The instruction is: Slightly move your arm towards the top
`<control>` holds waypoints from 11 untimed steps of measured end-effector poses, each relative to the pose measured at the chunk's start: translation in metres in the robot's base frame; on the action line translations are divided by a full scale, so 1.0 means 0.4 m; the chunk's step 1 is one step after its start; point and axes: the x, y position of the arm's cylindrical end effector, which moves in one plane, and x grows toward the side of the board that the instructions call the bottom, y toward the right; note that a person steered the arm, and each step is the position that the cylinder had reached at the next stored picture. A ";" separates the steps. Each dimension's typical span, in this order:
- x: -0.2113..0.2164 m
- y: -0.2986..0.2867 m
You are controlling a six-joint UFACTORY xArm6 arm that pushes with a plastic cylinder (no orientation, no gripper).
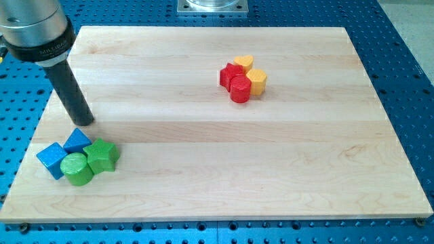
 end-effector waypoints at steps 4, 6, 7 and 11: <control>-0.047 0.000; -0.061 0.002; -0.067 0.003; -0.089 0.005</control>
